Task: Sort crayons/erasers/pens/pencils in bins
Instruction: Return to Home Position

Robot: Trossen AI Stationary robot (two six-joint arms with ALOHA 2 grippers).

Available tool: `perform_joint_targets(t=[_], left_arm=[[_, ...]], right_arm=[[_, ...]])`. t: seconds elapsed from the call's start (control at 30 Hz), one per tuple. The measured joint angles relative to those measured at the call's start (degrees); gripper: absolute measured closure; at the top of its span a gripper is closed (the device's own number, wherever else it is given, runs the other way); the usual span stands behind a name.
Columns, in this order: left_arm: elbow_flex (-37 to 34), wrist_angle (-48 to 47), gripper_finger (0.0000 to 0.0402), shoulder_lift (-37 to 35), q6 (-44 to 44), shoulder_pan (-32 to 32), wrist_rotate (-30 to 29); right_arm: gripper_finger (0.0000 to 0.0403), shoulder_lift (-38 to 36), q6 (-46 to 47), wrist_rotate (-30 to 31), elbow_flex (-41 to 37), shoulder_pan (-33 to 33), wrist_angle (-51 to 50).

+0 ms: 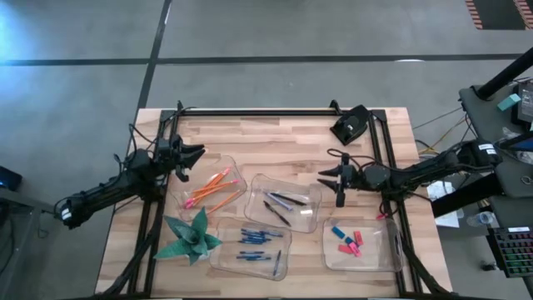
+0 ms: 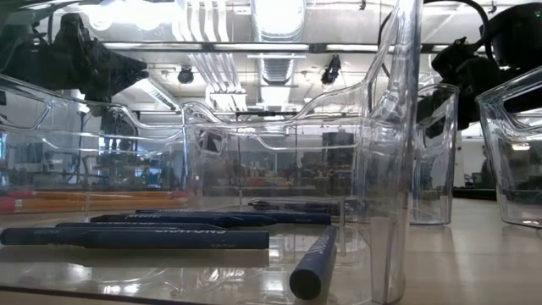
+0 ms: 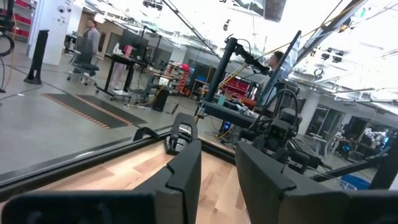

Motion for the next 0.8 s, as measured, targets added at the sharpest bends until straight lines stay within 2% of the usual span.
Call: perform_joint_targets(t=[0.6,0.8], left_arm=[[-0.09,-0.04,0.0315,0.06,-0.04,0.0,-0.04],[-0.11,-0.04,0.0315,0.04,-0.07,0.0,-0.05]], right_arm=[[0.0298,0.0,-4.28,-0.03,-0.27,-3.83,-0.06],[0.0301,0.0,-0.44,-0.03,-0.32,-7.52,-3.37]])
